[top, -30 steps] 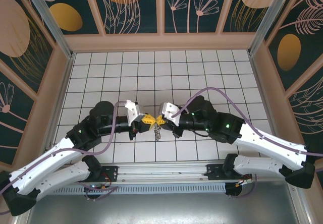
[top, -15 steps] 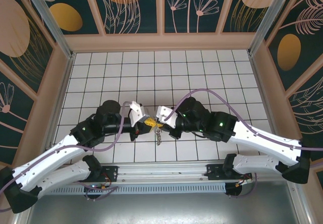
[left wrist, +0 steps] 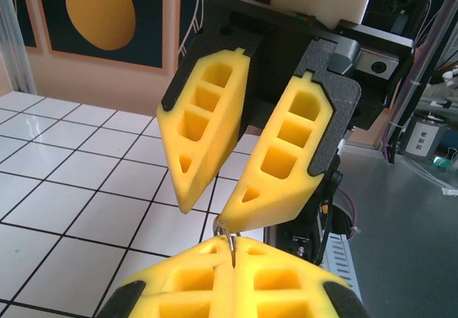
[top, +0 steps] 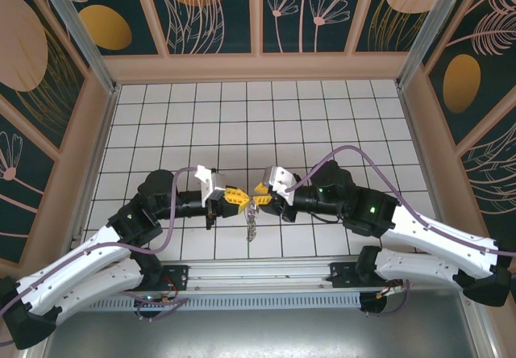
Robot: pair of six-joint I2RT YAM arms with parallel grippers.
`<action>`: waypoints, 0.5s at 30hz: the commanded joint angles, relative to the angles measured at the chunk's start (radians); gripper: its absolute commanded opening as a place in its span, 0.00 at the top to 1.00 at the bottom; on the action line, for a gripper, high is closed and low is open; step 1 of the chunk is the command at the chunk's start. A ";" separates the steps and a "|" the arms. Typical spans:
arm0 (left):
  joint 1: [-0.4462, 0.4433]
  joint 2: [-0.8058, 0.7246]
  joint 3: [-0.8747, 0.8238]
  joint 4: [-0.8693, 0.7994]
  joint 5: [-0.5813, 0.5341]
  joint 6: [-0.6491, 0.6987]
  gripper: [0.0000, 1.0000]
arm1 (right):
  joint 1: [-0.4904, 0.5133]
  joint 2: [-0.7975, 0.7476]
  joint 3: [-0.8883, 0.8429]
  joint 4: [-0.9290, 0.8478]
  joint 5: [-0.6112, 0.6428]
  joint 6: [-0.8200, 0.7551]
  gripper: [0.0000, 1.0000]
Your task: Put the keys on the keyring
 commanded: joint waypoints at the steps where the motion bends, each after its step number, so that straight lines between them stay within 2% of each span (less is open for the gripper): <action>1: -0.009 -0.012 -0.004 0.124 0.067 -0.023 1.00 | -0.005 0.012 -0.022 0.063 -0.033 0.031 0.80; 5: -0.009 -0.036 -0.021 0.159 0.058 -0.035 1.00 | -0.008 0.007 -0.039 0.069 -0.040 0.043 0.82; 15: -0.009 -0.043 -0.066 0.265 0.038 -0.080 1.00 | -0.007 -0.024 -0.067 0.095 -0.119 0.053 0.75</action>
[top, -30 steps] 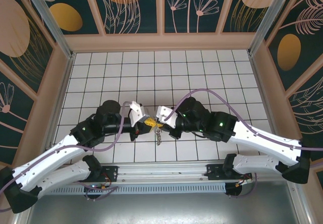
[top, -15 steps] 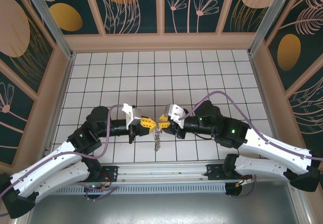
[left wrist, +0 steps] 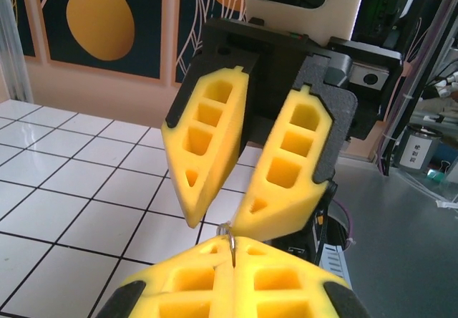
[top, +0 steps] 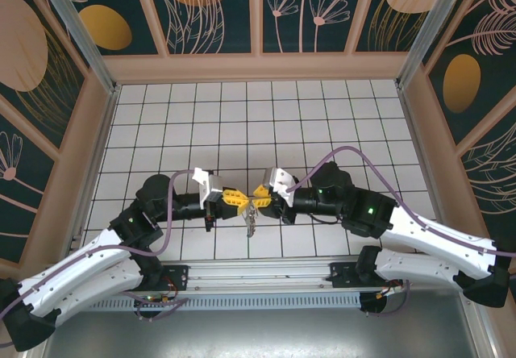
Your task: Put the keys on the keyring
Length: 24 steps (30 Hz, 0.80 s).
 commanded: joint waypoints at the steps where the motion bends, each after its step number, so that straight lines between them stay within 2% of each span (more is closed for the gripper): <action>1: -0.009 -0.015 -0.004 0.159 0.034 -0.032 1.00 | -0.002 -0.022 -0.030 0.057 -0.059 0.011 0.74; 5: -0.009 -0.011 -0.010 0.166 0.040 -0.038 1.00 | -0.002 -0.040 -0.044 0.073 -0.074 0.006 0.69; 14: -0.009 -0.008 -0.011 0.165 0.069 -0.038 1.00 | -0.002 -0.052 -0.053 0.114 -0.053 0.003 0.70; 24: -0.009 -0.007 -0.020 0.172 0.091 -0.042 1.00 | -0.002 -0.060 -0.057 0.161 -0.083 0.006 0.69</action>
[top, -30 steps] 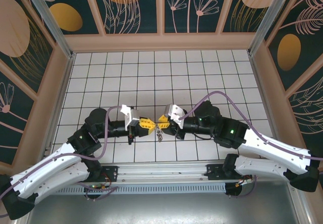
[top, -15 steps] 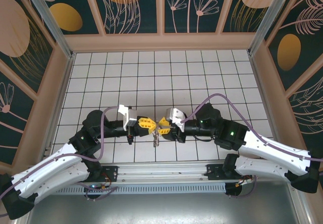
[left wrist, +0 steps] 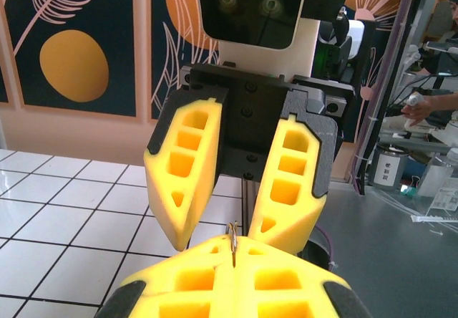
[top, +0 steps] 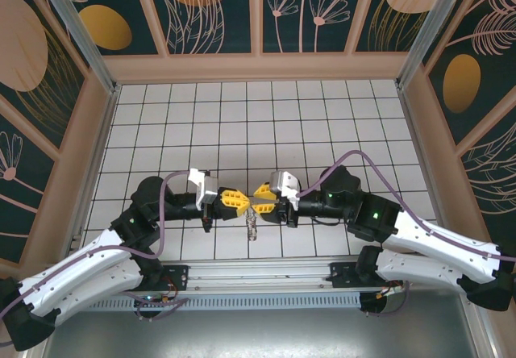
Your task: Put the keys on the keyring
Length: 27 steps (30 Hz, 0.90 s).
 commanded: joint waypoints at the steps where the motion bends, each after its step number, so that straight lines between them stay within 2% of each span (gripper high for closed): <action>1: -0.003 -0.006 -0.011 0.060 0.031 -0.016 1.00 | -0.002 0.001 -0.009 0.057 -0.028 0.005 0.69; 4: -0.002 -0.006 -0.017 0.076 0.039 -0.024 1.00 | -0.002 0.013 -0.007 0.065 -0.029 0.004 0.69; 7: -0.003 -0.011 -0.020 0.079 0.039 -0.027 1.00 | -0.003 0.025 -0.003 0.063 -0.024 0.001 0.75; 10: -0.003 -0.015 -0.021 0.076 0.038 -0.026 1.00 | -0.004 0.027 -0.004 0.064 -0.021 0.001 0.82; 14: -0.003 -0.013 -0.012 0.049 0.033 -0.015 1.00 | -0.004 0.026 0.004 0.044 -0.004 -0.007 1.00; 18: -0.002 0.004 0.081 -0.198 -0.040 0.096 1.00 | -0.003 0.037 0.041 -0.034 0.062 -0.029 1.00; 21: -0.002 0.027 0.161 -0.378 -0.094 0.165 0.93 | -0.002 0.064 0.080 -0.106 0.109 -0.055 1.00; 24: -0.002 0.058 0.230 -0.518 -0.137 0.219 0.86 | -0.002 0.099 0.123 -0.158 0.136 -0.079 1.00; 27: -0.003 0.086 0.283 -0.608 -0.163 0.252 0.86 | 0.003 0.125 0.154 -0.185 0.151 -0.097 1.00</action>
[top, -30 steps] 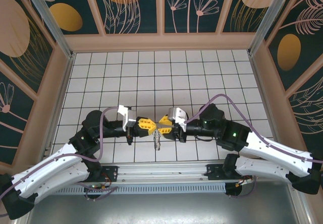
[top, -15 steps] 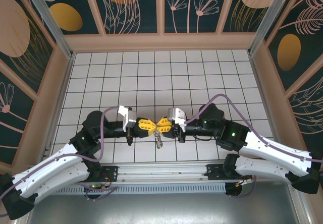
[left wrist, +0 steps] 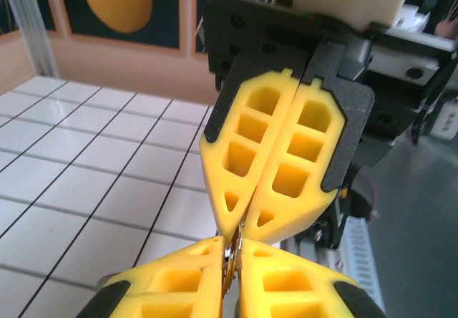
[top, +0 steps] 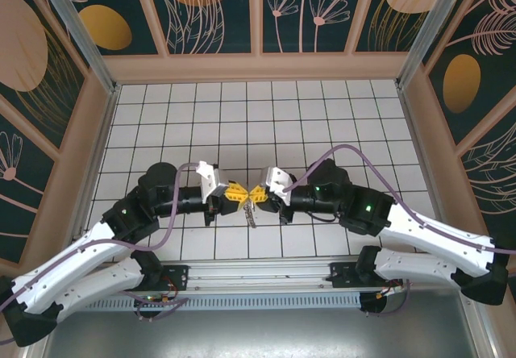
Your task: Put the keys on the keyring
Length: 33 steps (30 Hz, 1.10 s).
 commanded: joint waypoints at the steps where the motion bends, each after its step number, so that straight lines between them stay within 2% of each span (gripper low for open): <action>1: -0.007 0.021 0.074 -0.171 -0.028 0.078 0.86 | 0.004 0.029 0.055 -0.057 0.071 -0.044 1.00; 4: -0.006 0.041 0.096 -0.206 -0.041 0.086 0.88 | 0.011 0.041 0.066 -0.056 0.078 -0.052 1.00; 7: -0.007 0.058 0.099 -0.214 -0.047 0.087 1.00 | 0.027 0.053 0.069 -0.047 0.101 -0.051 1.00; 11: -0.007 0.080 0.092 -0.204 -0.027 0.088 1.00 | 0.059 0.091 0.085 -0.064 0.160 -0.055 1.00; 14: -0.007 0.056 0.062 -0.144 -0.009 0.072 1.00 | 0.062 0.092 0.081 -0.058 0.154 -0.050 1.00; 17: -0.006 -0.003 0.013 -0.038 0.006 0.037 1.00 | 0.061 0.066 0.057 -0.038 0.133 -0.032 0.81; 19: -0.006 -0.034 -0.008 0.006 0.000 0.020 1.00 | 0.060 0.049 0.041 -0.022 0.109 -0.019 0.77; 24: -0.007 -0.079 -0.049 0.111 0.034 -0.017 1.00 | 0.054 0.027 0.007 0.016 0.054 0.009 0.77; 33: -0.005 -0.110 -0.093 0.190 0.082 -0.043 1.00 | 0.048 -0.015 -0.032 0.099 -0.028 0.018 0.78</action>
